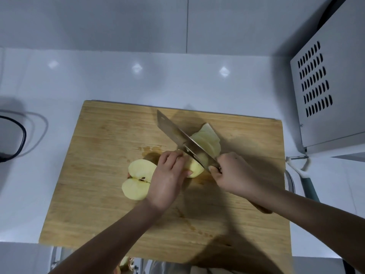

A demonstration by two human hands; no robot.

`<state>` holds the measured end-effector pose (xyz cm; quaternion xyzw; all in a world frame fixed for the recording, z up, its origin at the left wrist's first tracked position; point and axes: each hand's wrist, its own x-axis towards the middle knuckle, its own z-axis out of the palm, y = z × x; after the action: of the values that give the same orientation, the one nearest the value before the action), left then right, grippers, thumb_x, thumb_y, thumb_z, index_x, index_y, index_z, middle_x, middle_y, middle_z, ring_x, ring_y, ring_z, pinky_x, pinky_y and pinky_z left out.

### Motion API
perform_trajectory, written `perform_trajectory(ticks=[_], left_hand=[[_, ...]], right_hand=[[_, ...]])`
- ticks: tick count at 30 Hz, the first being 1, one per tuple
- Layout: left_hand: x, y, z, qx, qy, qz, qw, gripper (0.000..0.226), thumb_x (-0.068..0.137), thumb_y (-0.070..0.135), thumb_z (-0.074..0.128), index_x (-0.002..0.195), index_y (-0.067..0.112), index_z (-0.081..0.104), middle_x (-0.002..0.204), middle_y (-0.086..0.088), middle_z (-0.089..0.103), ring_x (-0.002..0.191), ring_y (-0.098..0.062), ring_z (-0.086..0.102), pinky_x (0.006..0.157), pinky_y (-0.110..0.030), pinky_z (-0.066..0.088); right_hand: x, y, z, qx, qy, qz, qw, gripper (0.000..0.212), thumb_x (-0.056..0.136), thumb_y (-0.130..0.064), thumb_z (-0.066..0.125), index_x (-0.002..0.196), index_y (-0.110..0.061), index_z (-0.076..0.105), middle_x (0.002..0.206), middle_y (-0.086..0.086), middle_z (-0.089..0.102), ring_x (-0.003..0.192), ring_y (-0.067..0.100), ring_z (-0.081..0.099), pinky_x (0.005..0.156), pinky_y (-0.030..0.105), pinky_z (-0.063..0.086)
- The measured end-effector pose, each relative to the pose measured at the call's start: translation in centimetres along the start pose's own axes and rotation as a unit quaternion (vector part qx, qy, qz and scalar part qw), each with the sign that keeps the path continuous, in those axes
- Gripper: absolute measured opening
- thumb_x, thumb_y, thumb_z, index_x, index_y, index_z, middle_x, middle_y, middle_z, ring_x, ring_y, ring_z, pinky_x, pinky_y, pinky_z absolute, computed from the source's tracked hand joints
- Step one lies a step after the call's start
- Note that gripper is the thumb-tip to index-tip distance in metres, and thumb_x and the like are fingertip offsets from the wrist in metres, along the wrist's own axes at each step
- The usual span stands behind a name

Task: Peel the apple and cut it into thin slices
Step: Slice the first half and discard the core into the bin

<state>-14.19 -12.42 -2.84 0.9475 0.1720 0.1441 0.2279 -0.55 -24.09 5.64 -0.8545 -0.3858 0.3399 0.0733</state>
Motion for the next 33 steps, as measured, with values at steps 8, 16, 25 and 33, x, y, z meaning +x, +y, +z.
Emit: perform_trajectory(ticks=[8,16,25,33], left_hand=[[0.1,0.1,0.0,0.009,0.003,-0.003,1.0,0.037,0.069,0.009,0.081,0.101,-0.001,0.066,0.105,-0.015,0.064,0.1,-0.024,0.043,0.086,-0.034,0.043],[0.1,-0.2,0.2,0.003,0.011,0.013,1.0,0.033,0.084,0.027,0.055,0.105,0.003,0.063,0.108,-0.013,0.064,0.102,-0.025,0.047,0.086,-0.034,0.045],[-0.1,-0.5,0.3,-0.006,0.013,0.029,0.999,0.031,0.087,0.026,0.057,0.106,0.003,0.061,0.106,-0.014,0.061,0.101,-0.027,0.048,0.086,-0.035,0.043],[-0.1,-0.3,0.0,0.001,0.006,0.007,1.0,0.034,0.083,0.026,0.054,0.106,0.003,0.063,0.107,-0.017,0.059,0.103,-0.025,0.044,0.083,-0.038,0.051]], right_hand=[[-2.6,-0.3,-2.0,-0.055,-0.007,-0.026,0.998,0.028,0.095,-0.025,0.043,0.089,-0.007,0.064,0.074,0.005,0.062,0.062,0.017,0.057,0.046,0.019,0.033],[-1.0,-0.9,-1.1,-0.052,-0.028,-0.015,0.998,0.024,0.094,-0.023,0.046,0.071,-0.015,0.049,0.061,-0.006,0.046,0.05,0.004,0.044,0.043,0.015,0.027],[1.1,-0.5,1.3,-0.005,-0.009,0.004,1.0,0.036,0.094,-0.022,0.046,0.059,-0.017,0.042,0.054,-0.005,0.045,0.047,0.007,0.044,0.043,0.02,0.031],[-2.4,-0.5,-1.6,-0.033,-0.006,-0.007,0.999,0.029,0.095,-0.028,0.044,0.085,-0.007,0.062,0.071,0.004,0.061,0.062,0.017,0.059,0.052,0.025,0.043]])
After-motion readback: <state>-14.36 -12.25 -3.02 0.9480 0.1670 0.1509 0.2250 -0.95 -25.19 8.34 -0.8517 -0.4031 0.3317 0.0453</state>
